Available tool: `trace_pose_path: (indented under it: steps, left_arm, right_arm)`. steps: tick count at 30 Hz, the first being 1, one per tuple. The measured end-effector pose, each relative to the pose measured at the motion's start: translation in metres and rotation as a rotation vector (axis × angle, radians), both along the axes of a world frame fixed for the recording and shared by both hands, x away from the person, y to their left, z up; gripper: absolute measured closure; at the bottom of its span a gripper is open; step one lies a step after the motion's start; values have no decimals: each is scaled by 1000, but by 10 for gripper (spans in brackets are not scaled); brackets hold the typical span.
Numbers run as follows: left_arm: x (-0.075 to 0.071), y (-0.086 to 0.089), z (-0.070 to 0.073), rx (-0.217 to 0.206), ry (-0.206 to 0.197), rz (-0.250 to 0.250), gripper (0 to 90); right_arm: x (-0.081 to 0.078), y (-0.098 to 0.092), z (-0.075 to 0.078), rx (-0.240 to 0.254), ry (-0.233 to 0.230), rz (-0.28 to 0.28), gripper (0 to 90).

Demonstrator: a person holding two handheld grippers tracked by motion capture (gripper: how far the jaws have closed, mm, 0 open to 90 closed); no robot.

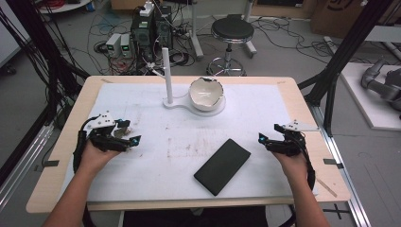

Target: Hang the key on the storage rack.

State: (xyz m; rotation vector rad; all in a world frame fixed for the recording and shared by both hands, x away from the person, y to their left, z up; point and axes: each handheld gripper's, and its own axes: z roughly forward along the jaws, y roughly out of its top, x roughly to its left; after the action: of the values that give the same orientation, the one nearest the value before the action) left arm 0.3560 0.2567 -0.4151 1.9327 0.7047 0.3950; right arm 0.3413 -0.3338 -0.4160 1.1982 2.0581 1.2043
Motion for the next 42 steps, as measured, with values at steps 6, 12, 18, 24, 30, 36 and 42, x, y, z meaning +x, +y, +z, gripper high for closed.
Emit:
trace_pose_path:
  steps: [6, 12, 18, 24, 30, 36, 42]
  left_arm:
    - [2, -1, -2, 13, 9, 3, 179]
    - [4, 5, -2, -10, 9, 16, 179]
    - [5, 12, 2, 4, -2, 21, 180]
    - [9, 20, 5, 25, 3, 26, 179]
    - [20, 28, 5, 52, 16, 54, 185]
    - [35, 35, -1, 55, 61, 86, 197]
    - [51, 40, -15, 45, 129, 112, 381]
  right_arm:
    - [0, -2, 1, 15, -8, -16, 201]
    - [-3, -3, 1, -5, -5, -6, 201]
    - [-2, -4, 1, -15, 0, -13, 201]
    - [0, 2, -1, -28, 16, 3, 202]
    - [3, 6, -3, -39, 26, 18, 201]
    - [6, 6, -5, -40, 36, 17, 202]
    - [8, 5, -7, -46, 48, 15, 201]
